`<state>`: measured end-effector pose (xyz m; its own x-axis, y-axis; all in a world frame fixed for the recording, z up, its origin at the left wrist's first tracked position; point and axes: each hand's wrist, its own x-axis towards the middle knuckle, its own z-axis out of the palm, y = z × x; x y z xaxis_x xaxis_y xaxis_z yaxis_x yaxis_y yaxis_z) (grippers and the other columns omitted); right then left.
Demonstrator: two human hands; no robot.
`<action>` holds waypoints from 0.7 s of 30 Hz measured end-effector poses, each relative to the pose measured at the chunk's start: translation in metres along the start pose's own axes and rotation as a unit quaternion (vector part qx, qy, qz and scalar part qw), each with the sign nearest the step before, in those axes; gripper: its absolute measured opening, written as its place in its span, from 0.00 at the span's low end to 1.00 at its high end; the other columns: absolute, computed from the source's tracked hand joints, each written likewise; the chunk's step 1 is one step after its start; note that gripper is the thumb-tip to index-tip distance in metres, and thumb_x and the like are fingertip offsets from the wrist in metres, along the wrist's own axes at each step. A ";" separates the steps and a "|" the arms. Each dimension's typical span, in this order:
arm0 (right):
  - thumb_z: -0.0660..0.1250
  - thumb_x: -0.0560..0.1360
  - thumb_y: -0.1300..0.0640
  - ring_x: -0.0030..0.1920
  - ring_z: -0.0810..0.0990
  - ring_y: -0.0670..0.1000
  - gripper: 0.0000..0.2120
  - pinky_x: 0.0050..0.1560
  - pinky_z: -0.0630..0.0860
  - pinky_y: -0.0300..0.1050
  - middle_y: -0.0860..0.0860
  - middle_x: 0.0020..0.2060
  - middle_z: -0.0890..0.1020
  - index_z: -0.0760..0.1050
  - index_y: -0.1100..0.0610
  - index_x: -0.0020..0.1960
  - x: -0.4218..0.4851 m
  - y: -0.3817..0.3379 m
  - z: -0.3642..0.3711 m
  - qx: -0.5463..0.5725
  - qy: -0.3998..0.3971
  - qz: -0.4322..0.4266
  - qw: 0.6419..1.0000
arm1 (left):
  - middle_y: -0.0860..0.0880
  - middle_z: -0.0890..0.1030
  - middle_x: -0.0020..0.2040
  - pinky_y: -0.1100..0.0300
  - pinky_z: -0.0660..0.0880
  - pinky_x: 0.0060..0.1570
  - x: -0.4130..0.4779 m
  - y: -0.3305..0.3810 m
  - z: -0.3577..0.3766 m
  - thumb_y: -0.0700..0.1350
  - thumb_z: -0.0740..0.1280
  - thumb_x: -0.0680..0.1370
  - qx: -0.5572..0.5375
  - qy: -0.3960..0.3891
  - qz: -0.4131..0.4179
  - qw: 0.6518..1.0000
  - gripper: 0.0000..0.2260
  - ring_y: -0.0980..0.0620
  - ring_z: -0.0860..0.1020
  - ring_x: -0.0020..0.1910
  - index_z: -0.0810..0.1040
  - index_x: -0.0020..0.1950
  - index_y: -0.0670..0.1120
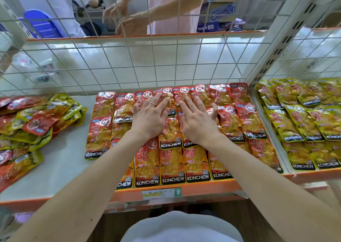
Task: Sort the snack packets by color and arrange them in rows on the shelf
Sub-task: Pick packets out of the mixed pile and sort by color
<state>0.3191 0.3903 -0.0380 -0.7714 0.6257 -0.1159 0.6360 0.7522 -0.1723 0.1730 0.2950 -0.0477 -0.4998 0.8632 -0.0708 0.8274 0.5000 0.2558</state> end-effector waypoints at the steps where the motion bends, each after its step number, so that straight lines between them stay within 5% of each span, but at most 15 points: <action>1: 0.44 0.84 0.45 0.80 0.41 0.50 0.25 0.73 0.39 0.68 0.46 0.81 0.48 0.48 0.45 0.81 -0.004 0.001 0.000 0.010 0.006 0.000 1.000 | 0.54 0.54 0.82 0.42 0.50 0.75 -0.006 0.002 0.000 0.57 0.52 0.85 -0.004 0.011 0.000 1.000 0.23 0.49 0.54 0.80 0.57 0.81 0.57; 5: 0.46 0.83 0.41 0.81 0.44 0.50 0.25 0.73 0.38 0.64 0.46 0.81 0.53 0.54 0.43 0.80 -0.034 0.012 0.000 0.039 0.062 -0.002 0.997 | 0.50 0.59 0.81 0.44 0.54 0.74 -0.046 0.014 0.003 0.59 0.53 0.82 -0.025 0.055 0.029 0.998 0.26 0.48 0.57 0.79 0.62 0.79 0.53; 9: 0.48 0.83 0.39 0.80 0.42 0.51 0.27 0.73 0.37 0.64 0.46 0.81 0.51 0.51 0.42 0.80 -0.057 0.016 0.006 0.030 0.026 0.010 0.999 | 0.50 0.64 0.79 0.44 0.57 0.73 -0.073 0.017 0.010 0.60 0.54 0.80 -0.017 0.051 0.049 0.997 0.26 0.49 0.61 0.78 0.68 0.77 0.53; 21: 0.45 0.83 0.39 0.81 0.43 0.52 0.27 0.76 0.43 0.64 0.46 0.81 0.50 0.47 0.43 0.81 -0.060 0.010 0.012 0.004 0.013 0.030 0.999 | 0.52 0.61 0.81 0.44 0.54 0.75 -0.068 0.014 0.010 0.57 0.56 0.84 -0.037 0.030 0.046 0.998 0.24 0.51 0.57 0.79 0.64 0.79 0.54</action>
<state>0.3720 0.3578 -0.0449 -0.7315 0.6745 -0.1003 0.6804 0.7122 -0.1729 0.2213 0.2446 -0.0490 -0.4386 0.8986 0.0136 0.8508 0.4104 0.3283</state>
